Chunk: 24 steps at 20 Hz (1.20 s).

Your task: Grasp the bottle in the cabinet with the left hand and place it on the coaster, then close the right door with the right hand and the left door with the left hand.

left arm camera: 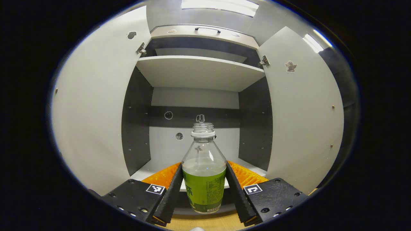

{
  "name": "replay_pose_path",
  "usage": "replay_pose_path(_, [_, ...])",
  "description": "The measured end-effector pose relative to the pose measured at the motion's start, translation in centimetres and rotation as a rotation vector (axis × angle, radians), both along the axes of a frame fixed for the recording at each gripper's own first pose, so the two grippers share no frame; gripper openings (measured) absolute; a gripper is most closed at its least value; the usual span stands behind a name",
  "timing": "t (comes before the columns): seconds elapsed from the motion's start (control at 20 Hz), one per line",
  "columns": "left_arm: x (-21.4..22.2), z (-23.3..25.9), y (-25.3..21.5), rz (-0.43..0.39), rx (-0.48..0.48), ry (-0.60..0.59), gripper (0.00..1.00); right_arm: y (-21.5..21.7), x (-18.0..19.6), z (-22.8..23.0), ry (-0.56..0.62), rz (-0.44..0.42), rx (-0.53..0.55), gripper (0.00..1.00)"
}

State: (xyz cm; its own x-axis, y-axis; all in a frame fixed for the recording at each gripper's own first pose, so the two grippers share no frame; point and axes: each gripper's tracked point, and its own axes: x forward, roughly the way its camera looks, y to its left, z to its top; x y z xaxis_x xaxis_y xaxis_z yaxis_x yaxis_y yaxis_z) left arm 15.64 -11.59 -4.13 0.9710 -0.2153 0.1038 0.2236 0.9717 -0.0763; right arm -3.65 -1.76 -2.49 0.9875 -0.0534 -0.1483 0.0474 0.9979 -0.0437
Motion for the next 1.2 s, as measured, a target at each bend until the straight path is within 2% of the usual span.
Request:
replay_pose_path(0.1, [-2.1,-2.3,-0.5,-0.023,-0.003,0.025,0.74,-0.7,-0.3,-0.4,0.01,-0.019,0.01,0.83])
replay_pose_path(0.15, [-2.8,-3.5,-0.8,-0.034,0.0,0.03,0.77,-1.0,-0.5,-0.6,0.012,-0.026,0.012,0.83])
replay_pose_path(0.2, [-3.5,-4.7,-1.0,-0.04,0.014,0.033,0.74,-1.3,-0.6,-0.7,0.016,-0.034,0.009,0.83])
replay_pose_path(0.4, [-6.1,-11.2,-2.6,-0.094,0.07,0.059,0.74,-2.7,-1.2,-1.8,0.047,-0.065,-0.01,0.83])
replay_pose_path(0.7, [-9.9,-21.3,-4.9,-0.197,0.023,0.163,0.74,-3.3,-1.6,-2.9,0.095,-0.073,-0.043,0.83])
replay_pose_path(0.75, [-10.3,-22.3,-5.2,-0.214,0.01,0.165,0.7,-3.3,-1.7,-3.0,0.099,-0.074,-0.05,0.83])
replay_pose_path(0.85, [-11.0,-24.1,-5.6,-0.236,-0.007,0.162,0.78,-3.3,-1.6,-3.1,0.102,-0.072,-0.057,0.83])
replay_pose_path(0.9, [-11.2,-24.9,-5.7,-0.242,-0.007,0.159,0.74,-3.3,-1.6,-3.3,0.11,-0.071,-0.06,0.83])
replay_pose_path(1.2, [-11.8,-28.3,-7.1,-0.29,-0.01,0.174,0.75,-2.9,-1.6,-4.2,0.14,-0.062,-0.083,0.83])
